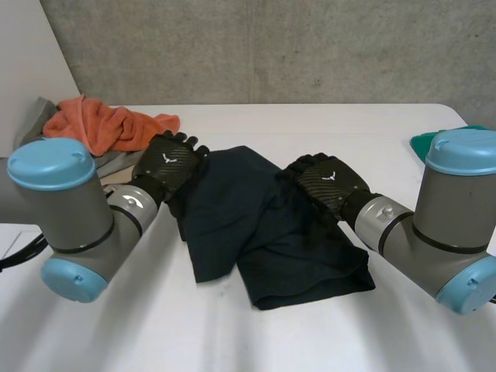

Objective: Fold the laundry.

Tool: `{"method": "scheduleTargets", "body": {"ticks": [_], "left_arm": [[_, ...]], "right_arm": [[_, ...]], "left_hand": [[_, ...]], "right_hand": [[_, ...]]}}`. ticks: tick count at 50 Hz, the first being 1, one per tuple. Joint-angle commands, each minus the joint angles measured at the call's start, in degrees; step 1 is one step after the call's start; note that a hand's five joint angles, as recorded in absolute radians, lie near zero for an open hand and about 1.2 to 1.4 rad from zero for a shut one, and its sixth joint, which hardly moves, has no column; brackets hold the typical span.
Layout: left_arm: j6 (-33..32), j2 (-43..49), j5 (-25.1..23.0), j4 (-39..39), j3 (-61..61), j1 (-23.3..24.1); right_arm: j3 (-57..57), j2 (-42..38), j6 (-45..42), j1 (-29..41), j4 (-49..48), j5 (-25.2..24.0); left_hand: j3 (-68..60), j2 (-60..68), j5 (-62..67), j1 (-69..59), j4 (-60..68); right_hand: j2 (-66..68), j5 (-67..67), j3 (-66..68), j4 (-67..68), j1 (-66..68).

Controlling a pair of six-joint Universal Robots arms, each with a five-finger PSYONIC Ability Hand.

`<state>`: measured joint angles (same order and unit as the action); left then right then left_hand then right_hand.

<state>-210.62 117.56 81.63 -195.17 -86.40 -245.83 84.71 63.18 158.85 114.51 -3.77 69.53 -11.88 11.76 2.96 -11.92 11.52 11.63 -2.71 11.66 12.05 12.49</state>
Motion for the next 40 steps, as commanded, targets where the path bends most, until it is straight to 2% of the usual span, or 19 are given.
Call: {"method": "scheduleTargets", "body": {"ticks": [1,5,6,9,10,14,18,24,35,39,40], "left_arm": [[1.18,-1.45,-3.4,3.39,2.37,-3.86],[3.72,-2.51,-8.76,6.99,5.53,-8.51],[4.86,-2.33,-11.82,8.83,7.37,-10.87],[6.01,-1.46,-17.1,11.74,10.8,-14.66],[6.62,-0.15,-20.78,13.49,13.16,-17.02],[6.2,5.64,-29.04,17.01,19.84,-21.69],[4.7,11.71,-34.07,20.96,26.52,-23.11],[1.36,18.58,-36.02,26.42,33.92,-21.62],[-1.37,26.23,-33.38,28.8,41.75,-15.03],[-1.89,27.81,-30.75,28.8,43.42,-13.09],[-1.9,28.16,-29.09,28.71,44.12,-12.66]], "right_arm": [[-0.51,-0.43,1.02,-0.25,0.17,-0.28],[-0.51,-0.43,0.93,-0.42,0.17,-0.72],[-0.51,-0.43,0.93,-0.51,0.17,-0.89],[-0.51,-0.51,0.93,-0.69,0.17,-1.15],[-0.51,-0.69,0.85,-0.69,0.17,-1.33],[-0.6,-1.13,0.76,-0.69,0.17,-1.51],[-0.6,-1.48,0.49,-0.6,0.17,-1.68],[-0.69,-2.09,-0.03,-0.51,0.17,-1.77],[-0.6,-3.41,-1.97,-0.42,-0.01,-1.77],[-0.69,-3.68,-2.23,-0.6,-0.1,-1.77],[-0.77,-3.76,-2.32,-0.69,-0.1,-1.77]], "left_hand": [[1.88,-1.76,-2.96,1.92,-1.52],[1.88,-1.76,-2.96,1.92,-1.52],[1.88,-1.76,-2.96,1.92,-1.52],[1.88,-1.76,-2.96,1.92,-1.52],[1.88,-1.76,-2.96,1.92,-1.52],[1.88,-1.76,-2.96,1.92,-1.52],[0.69,-0.58,-1.77,0.73,-0.33],[-0.35,0.46,-0.73,-0.31,0.71],[-6.73,6.84,5.64,-6.69,7.09],[-25.18,25.29,24.1,-25.14,25.54],[-42.56,42.68,41.48,-42.53,42.93]], "right_hand": [[-1.63,2.71,-1.66,-2.05,-2.49],[-1.63,2.71,-1.66,-2.05,-2.49],[-1.63,2.71,-1.66,-2.05,-2.49],[-1.63,2.71,-1.66,-2.05,-2.49],[-1.63,2.71,-1.66,-2.05,-2.49],[-1.63,2.71,-1.66,-2.05,-2.49],[-1.63,2.71,-1.66,-2.05,-2.49],[-1.63,2.71,-1.66,-2.05,-2.49],[-1.63,2.71,-1.66,-2.05,-2.49],[-1.63,2.71,-1.66,-2.05,-2.49],[-1.63,2.71,-1.66,-2.05,-2.49]]}}
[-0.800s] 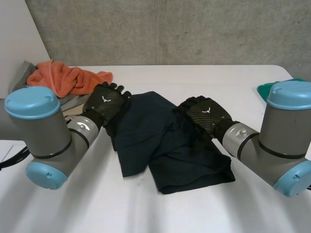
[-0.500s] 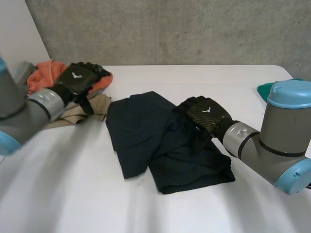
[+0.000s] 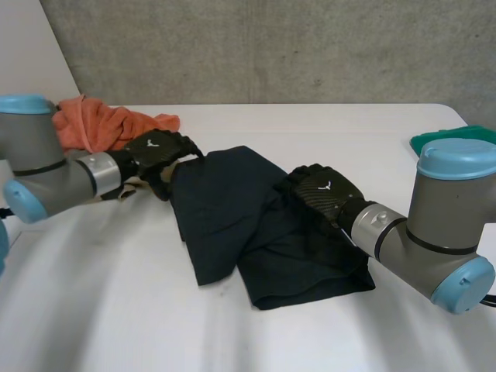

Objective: Fold the laundry.

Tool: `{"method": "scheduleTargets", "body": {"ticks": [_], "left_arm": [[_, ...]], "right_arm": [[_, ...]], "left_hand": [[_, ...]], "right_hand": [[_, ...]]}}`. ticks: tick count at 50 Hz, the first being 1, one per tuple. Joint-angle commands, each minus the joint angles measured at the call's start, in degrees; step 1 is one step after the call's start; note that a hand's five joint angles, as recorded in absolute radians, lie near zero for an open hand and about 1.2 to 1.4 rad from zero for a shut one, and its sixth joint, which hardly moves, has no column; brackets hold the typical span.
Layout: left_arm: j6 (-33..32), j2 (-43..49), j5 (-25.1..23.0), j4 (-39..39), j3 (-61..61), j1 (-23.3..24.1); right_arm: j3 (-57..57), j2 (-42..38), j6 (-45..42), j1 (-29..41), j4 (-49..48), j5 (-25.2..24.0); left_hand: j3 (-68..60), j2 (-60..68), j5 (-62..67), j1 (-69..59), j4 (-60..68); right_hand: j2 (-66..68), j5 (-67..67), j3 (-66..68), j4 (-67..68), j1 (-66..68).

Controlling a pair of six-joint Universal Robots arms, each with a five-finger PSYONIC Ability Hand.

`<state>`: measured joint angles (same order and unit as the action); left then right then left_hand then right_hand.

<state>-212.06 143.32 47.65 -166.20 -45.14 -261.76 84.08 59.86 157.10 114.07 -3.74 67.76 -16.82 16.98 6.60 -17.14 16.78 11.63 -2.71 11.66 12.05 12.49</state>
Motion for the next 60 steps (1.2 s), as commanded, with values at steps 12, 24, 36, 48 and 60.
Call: {"method": "scheduleTargets", "body": {"ticks": [12,24,36,48,60], "left_arm": [[9.89,-3.56,21.07,-11.94,14.64,4.24],[33.8,-10.69,12.59,-24.08,22.47,12.14],[40.5,-7.88,-10.81,-18.46,8.51,15.67],[27.33,-12.44,-14.61,-10.03,-4.07,11.54],[13.16,-19.3,6.21,9.22,-10.75,10.57]], "right_arm": [[-0.85,0.08,-0.04,-1.04,-0.39,0.09],[-5.42,2.89,9.97,-6.13,-0.47,6.06],[-7.62,4.3,10.33,-11.59,-0.39,5.54],[-9.11,2.37,6.12,-13.26,0.05,-0.34],[-9.2,2.45,-2.05,-9.66,9.71,-3.78]], "left_hand": [[-63.18,63.02,63.4,-62.86,63.22],[-63.18,63.02,63.4,-62.86,63.22],[-63.18,63.02,63.4,-62.86,63.22],[-14.42,14.26,14.64,-14.1,14.46],[-11.9,11.74,12.12,-11.57,11.94]], "right_hand": [[-1.63,2.71,-1.66,-2.05,-2.49],[-1.63,2.71,-1.66,-2.05,-2.49],[-1.63,2.71,-1.66,-2.05,-2.49],[-1.63,2.71,-1.66,-2.05,-2.49],[-1.63,2.71,-1.66,-2.05,-2.49]]}}
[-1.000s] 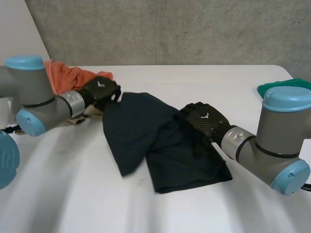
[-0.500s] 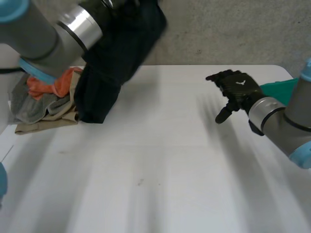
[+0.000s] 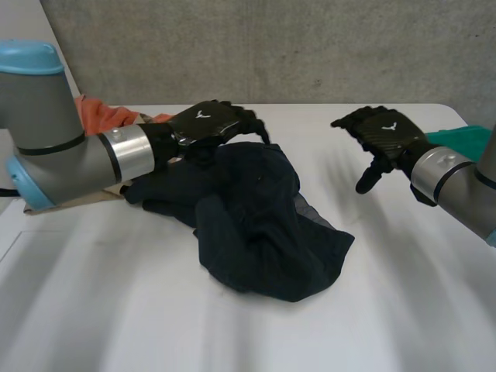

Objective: Fold the laundry.

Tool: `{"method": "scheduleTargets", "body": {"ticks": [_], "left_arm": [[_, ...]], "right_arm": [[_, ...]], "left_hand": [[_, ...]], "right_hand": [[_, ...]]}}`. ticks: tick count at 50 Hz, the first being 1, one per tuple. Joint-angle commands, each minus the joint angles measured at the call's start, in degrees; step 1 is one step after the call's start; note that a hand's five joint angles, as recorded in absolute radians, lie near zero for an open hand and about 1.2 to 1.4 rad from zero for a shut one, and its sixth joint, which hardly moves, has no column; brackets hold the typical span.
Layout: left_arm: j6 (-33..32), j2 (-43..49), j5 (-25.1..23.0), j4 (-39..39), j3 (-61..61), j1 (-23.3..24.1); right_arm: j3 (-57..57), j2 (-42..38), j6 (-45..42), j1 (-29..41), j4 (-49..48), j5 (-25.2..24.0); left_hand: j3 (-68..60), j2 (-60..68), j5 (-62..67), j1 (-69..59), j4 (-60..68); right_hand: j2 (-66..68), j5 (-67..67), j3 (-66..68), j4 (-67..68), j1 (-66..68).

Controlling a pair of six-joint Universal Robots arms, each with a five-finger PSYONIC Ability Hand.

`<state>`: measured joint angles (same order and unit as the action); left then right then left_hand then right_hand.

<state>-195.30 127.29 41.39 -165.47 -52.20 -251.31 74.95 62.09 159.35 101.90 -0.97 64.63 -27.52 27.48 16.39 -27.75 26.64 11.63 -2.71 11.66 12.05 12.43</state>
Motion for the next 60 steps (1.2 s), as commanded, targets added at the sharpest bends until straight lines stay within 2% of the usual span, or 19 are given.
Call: {"method": "scheduleTargets", "body": {"ticks": [1,3,9,17,22,27,32,35,38,45,51,60], "left_arm": [[-3.51,-3.8,14.05,9.02,-4.66,0.2],[-2.99,-5.37,17.91,9.55,-8.33,0.73],[-1.32,-10.3,24.43,6.83,-19.16,3.01],[-1.05,-21.27,33.73,-2.82,-33.48,7.32],[-1.23,-27.96,39.46,-7.76,-37.36,8.55],[-1.49,-31.57,42.1,-8.03,-39.82,11.27],[-3.5,-32.54,42.98,-4.87,-43.07,16.01],[-5.09,-32.81,43.59,-3.38,-44.91,17.25],[-6.06,-32.81,44.3,-2.84,-46.06,17.69],[-7.82,-31.84,46.32,-3.19,-48.61,17.61],[-9.57,-28.33,47.64,-5.21,-48.79,17.26],[-13.0,-23.67,50.45,-9.34,-47.3,16.82]], "right_arm": [[-0.07,0.22,-5.26,2.78,8.42,-0.38],[0.19,0.4,-7.89,3.39,13.24,0.67],[3.53,0.92,-12.12,4.71,18.98,1.82],[9.76,-0.3,-19.06,5.5,9.6,1.56],[12.05,-0.22,-19.25,5.24,5.98,0.85],[14.16,0.05,-20.39,5.06,4.83,-0.29],[16.45,0.57,-23.37,4.89,4.22,-0.99],[17.15,0.57,-24.69,4.89,3.52,-1.69],[18.03,0.57,-25.4,4.45,2.2,-2.66],[19.0,-0.3,-25.31,3.48,-1.67,-4.51],[19.09,-2.06,-25.49,3.66,-4.22,-4.77],[18.47,-4.7,-25.93,3.83,-7.2,-4.42]], "left_hand": [[-1.2,1.23,2.32,-0.97,2.07],[-1.2,1.23,2.32,-0.97,2.07],[-1.03,1.06,2.15,-0.8,1.9],[0.98,-0.95,0.15,1.21,-0.1],[6.18,-6.15,-5.06,6.41,-5.31],[13.26,-13.23,-12.14,13.49,-12.39],[13.61,-13.57,-12.48,13.83,-12.73],[13.61,-13.57,-12.48,13.83,-12.73],[13.1,-13.07,-11.98,13.33,-12.23],[12.6,-12.56,-11.47,12.83,-11.72],[1.52,-1.49,-0.4,1.75,-0.65],[-36.48,36.51,37.61,-36.25,37.36]], "right_hand": [[-1.63,2.71,-1.66,-2.05,-2.43],[3.03,-1.96,3.0,2.61,2.23],[8.13,-7.05,8.09,7.7,7.33],[8.47,-7.39,8.43,8.04,7.67],[8.3,-7.22,8.26,7.87,7.5],[8.13,-7.05,8.09,7.7,7.33],[8.46,-7.39,8.43,8.04,7.66],[9.13,-8.05,9.1,8.71,8.33],[15.35,-14.28,15.32,14.93,14.55],[16.2,-15.12,16.17,15.78,15.4],[19.74,-18.66,19.7,19.31,18.94],[23.76,-22.68,23.72,23.33,22.95]]}}
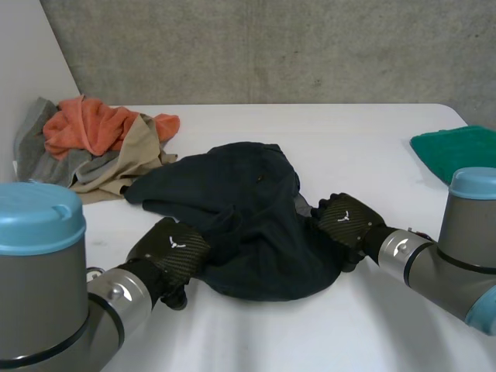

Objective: Fold the laundry.

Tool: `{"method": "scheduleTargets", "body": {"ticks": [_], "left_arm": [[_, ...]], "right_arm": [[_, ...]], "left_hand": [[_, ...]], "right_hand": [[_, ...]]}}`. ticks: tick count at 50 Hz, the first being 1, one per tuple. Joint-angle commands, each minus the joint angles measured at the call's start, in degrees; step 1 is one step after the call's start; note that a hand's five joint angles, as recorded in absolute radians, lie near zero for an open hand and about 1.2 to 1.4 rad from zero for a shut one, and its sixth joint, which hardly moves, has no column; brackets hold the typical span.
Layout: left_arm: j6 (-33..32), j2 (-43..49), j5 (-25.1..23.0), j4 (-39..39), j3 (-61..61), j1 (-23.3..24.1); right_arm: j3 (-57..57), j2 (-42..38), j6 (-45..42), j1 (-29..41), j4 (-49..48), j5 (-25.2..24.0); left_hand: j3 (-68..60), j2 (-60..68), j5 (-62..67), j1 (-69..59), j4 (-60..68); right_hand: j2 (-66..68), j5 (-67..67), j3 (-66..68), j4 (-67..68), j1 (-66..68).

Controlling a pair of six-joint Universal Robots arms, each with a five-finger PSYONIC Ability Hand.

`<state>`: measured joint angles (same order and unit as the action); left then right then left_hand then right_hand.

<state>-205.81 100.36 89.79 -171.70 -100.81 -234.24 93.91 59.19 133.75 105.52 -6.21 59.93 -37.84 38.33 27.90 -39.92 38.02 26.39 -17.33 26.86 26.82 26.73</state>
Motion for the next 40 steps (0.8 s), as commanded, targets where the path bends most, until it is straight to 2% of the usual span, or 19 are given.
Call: {"method": "scheduleTargets", "body": {"ticks": [1,2,5,8,13,21,30,35,40], "left_arm": [[-2.67,3.44,2.4,-3.55,1.49,-0.26],[-3.11,3.79,2.84,-4.16,1.84,-0.34],[-3.9,3.88,3.64,-4.95,2.63,-0.52],[-4.87,3.44,5.22,-5.31,4.12,-1.48],[-4.87,0.73,7.24,-5.04,7.11,-2.8],[-4.17,-8.94,6.28,-1.88,14.32,-4.56],[-2.41,-18.61,4.96,-0.56,28.99,-9.13],[-0.39,-20.46,4.52,0.93,37.78,-11.24],[2.07,-18.63,3.64,4.0,47.96,-13.08]], "right_arm": [[-0.48,-1.8,-0.24,0.3,-2.14,0.27],[-0.48,-1.8,0.1,0.38,-2.57,0.36],[-0.66,-2.06,0.28,0.65,-2.93,0.36],[-1.27,-1.98,0.81,0.74,-3.01,0.45],[-0.92,-0.14,5.72,0.3,-4.95,0.27],[-3.73,15.06,16.09,-2.78,-2.67,0.1],[-19.01,30.8,27.52,-5.77,7.88,0.27],[-28.51,32.56,34.2,-7.0,9.64,0.54],[-36.59,28.01,39.65,-4.29,10.17,1.06]], "left_hand": [[-29.37,28.88,29.31,-27.28,29.18],[-35.23,34.74,35.17,-33.14,35.04],[-42.15,41.66,42.08,-40.06,41.96],[-42.16,41.67,42.1,-40.08,41.98],[-42.16,41.67,42.1,-40.08,41.98],[-42.16,41.67,42.1,-40.08,41.98],[-42.16,41.67,42.1,-40.08,41.98],[-42.16,41.67,42.1,-40.08,41.98],[-42.16,41.67,42.1,-40.08,41.98]], "right_hand": [[11.01,-10.07,10.54,10.58,10.67],[13.86,-12.92,13.39,13.43,13.52],[17.07,-16.13,16.59,16.64,16.73],[53.45,-52.51,52.98,53.02,53.11],[53.61,-52.67,53.14,53.18,53.27],[53.61,-52.67,53.14,53.18,53.27],[53.61,-52.67,53.14,53.18,53.27],[53.61,-52.67,53.14,53.18,53.27],[53.61,-52.67,53.14,53.18,53.27]]}}
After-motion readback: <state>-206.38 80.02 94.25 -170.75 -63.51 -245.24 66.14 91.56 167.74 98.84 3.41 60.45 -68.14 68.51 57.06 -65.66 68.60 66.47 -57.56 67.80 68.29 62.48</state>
